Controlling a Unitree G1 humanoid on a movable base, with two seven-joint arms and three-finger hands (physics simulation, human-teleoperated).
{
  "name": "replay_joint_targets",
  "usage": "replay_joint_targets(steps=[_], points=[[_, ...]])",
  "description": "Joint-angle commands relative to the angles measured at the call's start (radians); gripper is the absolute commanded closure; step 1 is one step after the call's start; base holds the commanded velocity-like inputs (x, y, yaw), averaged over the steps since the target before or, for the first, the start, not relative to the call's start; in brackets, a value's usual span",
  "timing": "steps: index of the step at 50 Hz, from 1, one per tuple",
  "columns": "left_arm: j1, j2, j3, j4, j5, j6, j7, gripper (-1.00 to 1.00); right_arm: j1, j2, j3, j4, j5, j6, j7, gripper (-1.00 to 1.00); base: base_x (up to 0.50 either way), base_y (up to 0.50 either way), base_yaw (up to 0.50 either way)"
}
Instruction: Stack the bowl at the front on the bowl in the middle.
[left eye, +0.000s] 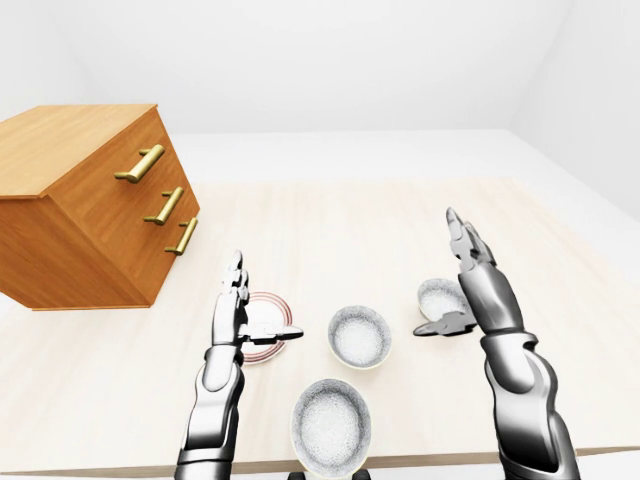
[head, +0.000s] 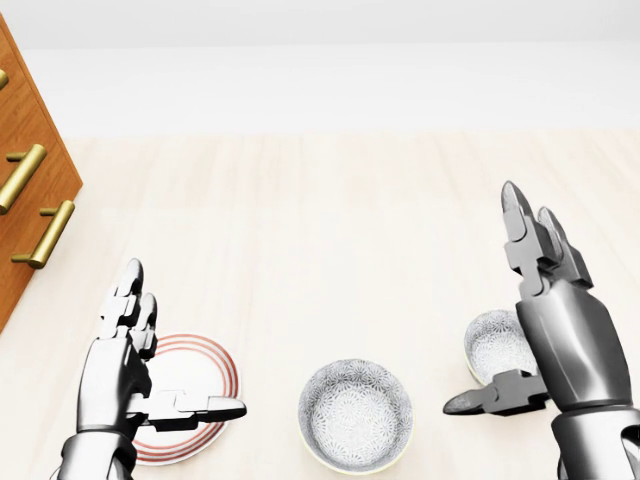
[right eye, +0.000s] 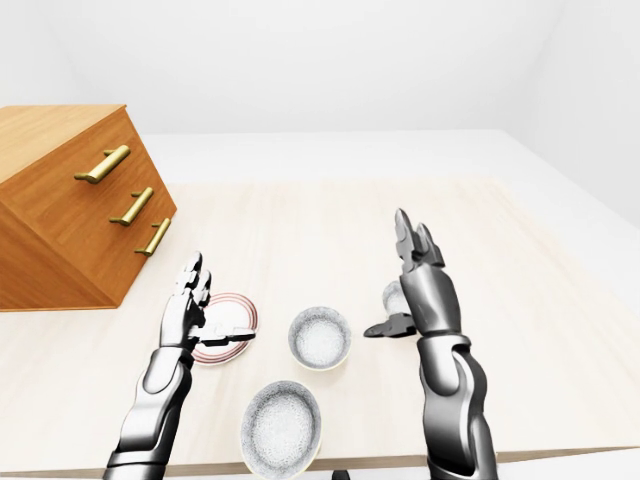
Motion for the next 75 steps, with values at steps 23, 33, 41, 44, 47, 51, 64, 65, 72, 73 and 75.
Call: replay_joint_targets(steps=[23,33,41,44,47,51,64,65,72,73,75], points=[[-0.005,0.002,0.004,0.024,-0.001,-0.017,0.004,-1.00,0.225,0.070,-0.071,-0.002,-0.668,-0.165,-0.029,-1.00,0.00,0.00,0.00],[-0.001,0.001,0.003,0.011,0.000,-0.003,0.006,-1.00,0.192,0.039,-0.020,0.118,-0.709,-0.147,-0.124,-1.00,0.00,0.00,0.00],[-0.004,0.002,0.004,0.019,-0.001,-0.006,0.005,-1.00,0.149,0.003,0.010,0.215,-0.729,-0.122,-0.217,-1.00,0.00,0.00,0.00],[-0.003,0.002,0.004,0.011,-0.001,0.001,0.005,-1.00,0.135,-0.001,0.017,0.246,-0.724,-0.115,-0.258,-1.00,0.00,0.00,0.00],[-0.005,0.002,0.004,0.015,-0.001,-0.001,0.005,-1.00,0.126,-0.012,0.017,0.262,-0.732,-0.104,-0.281,-1.00,0.00,0.00,0.00],[-0.006,0.002,0.005,0.022,-0.002,-0.005,0.005,-1.00,0.122,-0.018,0.017,0.277,-0.740,-0.091,-0.309,-1.00,0.00,0.00,0.00],[-0.003,0.001,0.005,0.009,-0.008,0.011,0.005,-1.00,0.076,-0.047,-0.014,0.329,-0.719,-0.073,-0.344,-1.00,0.00,0.00,0.00],[-0.004,0.001,0.006,0.011,-0.009,0.010,0.006,-1.00,0.073,-0.049,-0.015,0.334,-0.718,-0.073,-0.346,-1.00,0.00,0.00,0.00],[-0.006,0.002,0.006,0.017,-0.011,0.009,0.007,-1.00,0.042,-0.063,-0.007,0.413,-0.690,-0.076,-0.375,-1.00,0.00,0.00,0.00],[-0.007,0.002,0.006,0.020,-0.010,0.006,0.007,-1.00,0.038,-0.062,-0.005,0.420,-0.685,-0.076,-0.376,-1.00,0.00,0.00,0.00],[-0.011,0.003,0.008,0.032,-0.011,-0.002,0.007,-1.00,0.026,-0.067,-0.003,0.449,-0.675,-0.076,-0.387,-1.00,0.00,0.00,0.00]])
